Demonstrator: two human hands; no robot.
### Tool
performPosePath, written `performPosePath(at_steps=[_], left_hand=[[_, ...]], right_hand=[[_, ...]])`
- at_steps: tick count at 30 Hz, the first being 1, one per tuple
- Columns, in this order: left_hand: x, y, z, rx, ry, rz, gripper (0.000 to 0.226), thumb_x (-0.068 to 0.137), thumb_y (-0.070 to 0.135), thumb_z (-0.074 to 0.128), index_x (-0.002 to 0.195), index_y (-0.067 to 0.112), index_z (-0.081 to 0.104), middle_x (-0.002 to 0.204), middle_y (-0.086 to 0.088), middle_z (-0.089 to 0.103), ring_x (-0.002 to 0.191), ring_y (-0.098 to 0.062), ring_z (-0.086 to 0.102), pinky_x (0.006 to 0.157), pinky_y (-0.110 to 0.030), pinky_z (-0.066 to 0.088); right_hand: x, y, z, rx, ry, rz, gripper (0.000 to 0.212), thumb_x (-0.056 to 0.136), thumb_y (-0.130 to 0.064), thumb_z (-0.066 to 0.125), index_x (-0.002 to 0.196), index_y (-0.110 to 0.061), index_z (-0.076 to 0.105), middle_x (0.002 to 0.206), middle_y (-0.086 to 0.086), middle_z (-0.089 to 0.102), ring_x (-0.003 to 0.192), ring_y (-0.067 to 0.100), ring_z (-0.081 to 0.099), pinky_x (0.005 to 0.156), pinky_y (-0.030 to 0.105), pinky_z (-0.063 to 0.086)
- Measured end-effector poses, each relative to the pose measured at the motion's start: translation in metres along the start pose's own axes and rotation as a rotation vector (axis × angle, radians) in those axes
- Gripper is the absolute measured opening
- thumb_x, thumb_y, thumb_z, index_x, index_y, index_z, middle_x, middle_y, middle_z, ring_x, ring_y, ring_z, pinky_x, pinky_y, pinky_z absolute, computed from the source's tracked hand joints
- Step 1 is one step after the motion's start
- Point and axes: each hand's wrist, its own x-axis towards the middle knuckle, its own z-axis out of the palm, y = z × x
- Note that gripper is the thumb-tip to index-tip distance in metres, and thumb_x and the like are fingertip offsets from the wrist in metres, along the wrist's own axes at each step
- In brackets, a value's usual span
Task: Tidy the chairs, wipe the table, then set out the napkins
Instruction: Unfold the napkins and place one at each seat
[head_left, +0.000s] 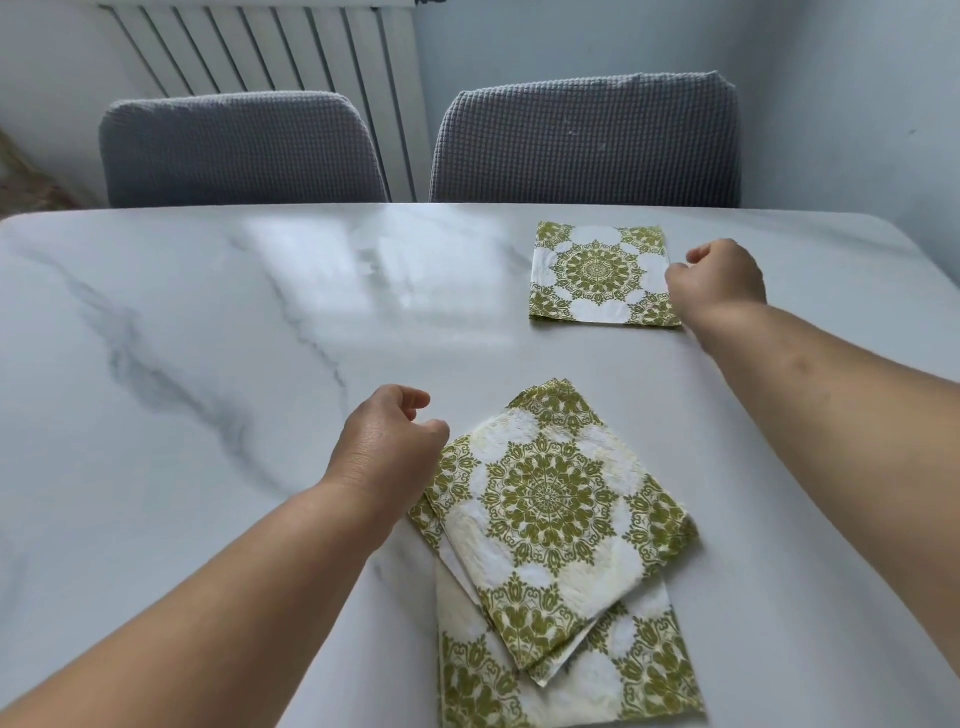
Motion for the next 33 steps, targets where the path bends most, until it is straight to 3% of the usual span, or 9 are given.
performPosePath(at_steps=[4,9,14,18,22,25,28,30,33], left_hand=[[-0.007,0.001,-0.005,-0.060,-0.001,-0.068,0.040,0.086,0.018,0.060,0.125,0.021,0.053,0.120,0.001,0.055,0.079,-0.004,0.054,0.057,-0.021,0.039],[-0.030,-0.003,-0.015,-0.156,-0.032,-0.251,0.052,0.080,0.020,0.067,0.129,0.014,0.051,0.114,-0.008,0.059,0.105,-0.028,0.060,0.095,-0.042,0.048],[-0.058,-0.006,-0.020,-0.316,-0.198,-0.424,0.032,0.082,0.021,0.068,0.110,0.010,0.060,0.107,-0.005,0.051,0.098,-0.027,0.059,0.086,-0.046,0.046],[-0.074,-0.011,-0.019,-0.373,-0.172,-0.515,0.035,0.084,0.021,0.067,0.116,0.014,0.055,0.117,-0.007,0.043,0.108,-0.033,0.056,0.089,-0.049,0.043],[-0.083,-0.009,-0.012,-0.452,-0.316,-0.636,0.031,0.085,0.019,0.066,0.110,0.010,0.050,0.110,-0.011,0.052,0.074,-0.021,0.065,0.058,-0.034,0.049],[-0.082,-0.006,0.000,-0.381,-0.344,-0.610,0.029,0.084,0.020,0.068,0.109,0.010,0.056,0.086,-0.004,0.054,0.055,-0.012,0.054,0.047,-0.022,0.041],[-0.082,-0.006,0.010,-0.277,-0.276,-0.504,0.022,0.079,0.022,0.074,0.093,0.009,0.062,0.072,-0.001,0.052,0.054,-0.011,0.046,0.045,-0.021,0.036],[-0.083,-0.007,0.015,-0.243,-0.230,-0.372,0.019,0.077,0.020,0.076,0.088,0.011,0.063,0.072,-0.002,0.057,0.059,-0.014,0.050,0.051,-0.023,0.038],[-0.086,-0.009,0.021,-0.288,-0.242,-0.250,0.025,0.080,0.018,0.073,0.102,0.011,0.063,0.092,-0.009,0.069,0.079,-0.023,0.065,0.067,-0.030,0.049]], right_hand=[[-0.052,0.010,-0.012,0.045,-0.104,-0.165,0.032,0.088,-0.031,0.054,0.117,-0.017,0.057,0.117,0.006,0.059,0.092,0.023,0.058,0.076,0.032,0.046],[-0.142,0.044,-0.040,-0.090,-0.330,-0.202,0.036,0.085,-0.038,0.061,0.117,-0.022,0.057,0.109,-0.002,0.059,0.094,0.016,0.058,0.077,0.030,0.044],[-0.191,0.063,-0.052,0.034,-0.433,-0.030,0.036,0.080,-0.032,0.071,0.112,-0.020,0.058,0.102,-0.004,0.061,0.094,0.016,0.060,0.088,0.036,0.050],[-0.200,0.061,-0.049,0.137,-0.414,0.056,0.029,0.077,-0.023,0.074,0.102,-0.018,0.059,0.084,-0.008,0.061,0.074,0.009,0.062,0.077,0.033,0.052],[-0.202,0.056,-0.051,0.215,-0.425,0.105,0.016,0.076,-0.016,0.073,0.089,-0.018,0.063,0.082,0.001,0.067,0.079,0.023,0.068,0.075,0.041,0.057],[-0.205,0.056,-0.056,0.224,-0.401,0.102,0.015,0.077,-0.016,0.073,0.088,-0.018,0.062,0.086,0.005,0.069,0.082,0.026,0.068,0.079,0.048,0.057],[-0.209,0.060,-0.061,0.202,-0.410,0.120,0.029,0.075,-0.019,0.076,0.099,-0.017,0.061,0.089,0.005,0.070,0.081,0.025,0.069,0.080,0.048,0.057],[-0.214,0.063,-0.064,0.189,-0.446,0.144,0.034,0.072,-0.020,0.080,0.100,-0.016,0.061,0.089,0.006,0.070,0.079,0.025,0.070,0.078,0.047,0.058],[-0.218,0.069,-0.067,0.200,-0.477,0.179,0.027,0.072,-0.016,0.081,0.090,-0.017,0.060,0.090,0.008,0.069,0.078,0.025,0.070,0.074,0.047,0.060]])
